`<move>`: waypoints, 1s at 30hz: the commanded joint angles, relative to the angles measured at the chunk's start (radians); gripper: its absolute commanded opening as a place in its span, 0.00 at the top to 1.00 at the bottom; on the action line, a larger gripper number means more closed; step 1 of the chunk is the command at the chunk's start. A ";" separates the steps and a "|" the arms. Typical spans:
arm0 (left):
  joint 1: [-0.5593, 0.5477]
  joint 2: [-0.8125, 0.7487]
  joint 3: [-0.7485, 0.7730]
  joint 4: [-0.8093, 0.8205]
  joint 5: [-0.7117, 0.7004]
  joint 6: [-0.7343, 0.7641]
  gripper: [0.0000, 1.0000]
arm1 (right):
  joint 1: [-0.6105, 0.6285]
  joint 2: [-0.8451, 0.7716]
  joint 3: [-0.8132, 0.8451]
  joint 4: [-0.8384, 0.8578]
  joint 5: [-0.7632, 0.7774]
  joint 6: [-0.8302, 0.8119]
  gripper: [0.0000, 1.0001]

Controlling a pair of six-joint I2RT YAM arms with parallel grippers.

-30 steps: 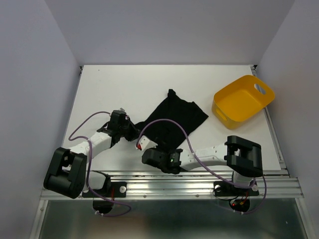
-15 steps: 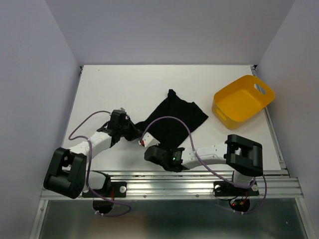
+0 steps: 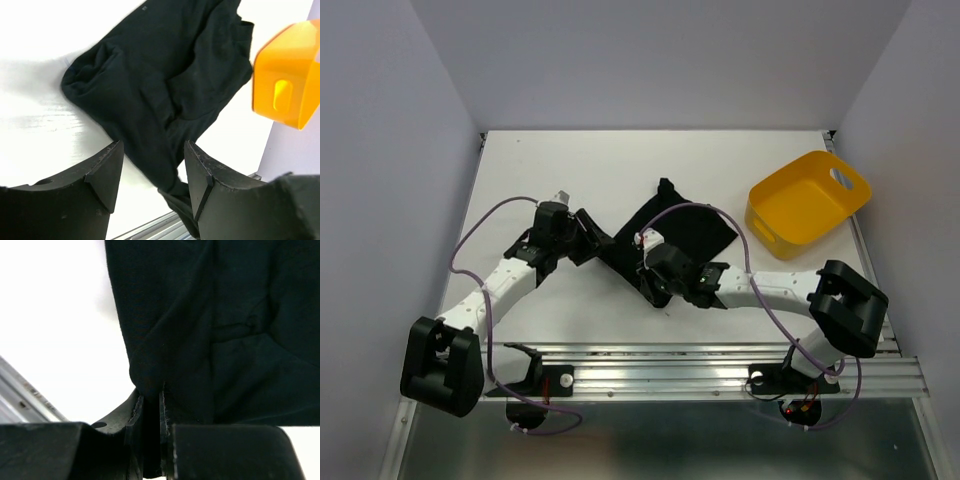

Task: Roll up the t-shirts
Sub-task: Roll the T-shirt to the center of the board.

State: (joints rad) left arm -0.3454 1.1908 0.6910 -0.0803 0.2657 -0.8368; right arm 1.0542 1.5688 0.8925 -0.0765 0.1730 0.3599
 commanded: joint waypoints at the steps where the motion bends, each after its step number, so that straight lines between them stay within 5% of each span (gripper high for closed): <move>1: -0.001 -0.054 0.065 -0.064 -0.028 0.044 0.38 | -0.046 -0.024 0.002 0.063 -0.241 0.043 0.99; 19: -0.001 -0.036 0.025 -0.065 0.000 0.091 0.46 | -0.276 0.033 -0.133 0.397 -0.792 0.373 0.99; 22: -0.003 -0.013 0.015 -0.041 0.016 0.096 0.53 | -0.295 0.054 -0.164 0.457 -0.831 0.422 0.99; 28: -0.003 0.059 0.015 -0.013 0.036 0.108 1.00 | -0.341 0.097 -0.225 0.624 -0.912 0.540 0.99; 30: -0.006 0.069 0.016 -0.013 0.037 0.111 1.00 | -0.350 0.105 -0.237 0.636 -0.920 0.556 0.99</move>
State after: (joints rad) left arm -0.3454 1.2564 0.7109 -0.1299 0.2859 -0.7521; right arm 0.7284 1.6562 0.6762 0.4168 -0.6636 0.8291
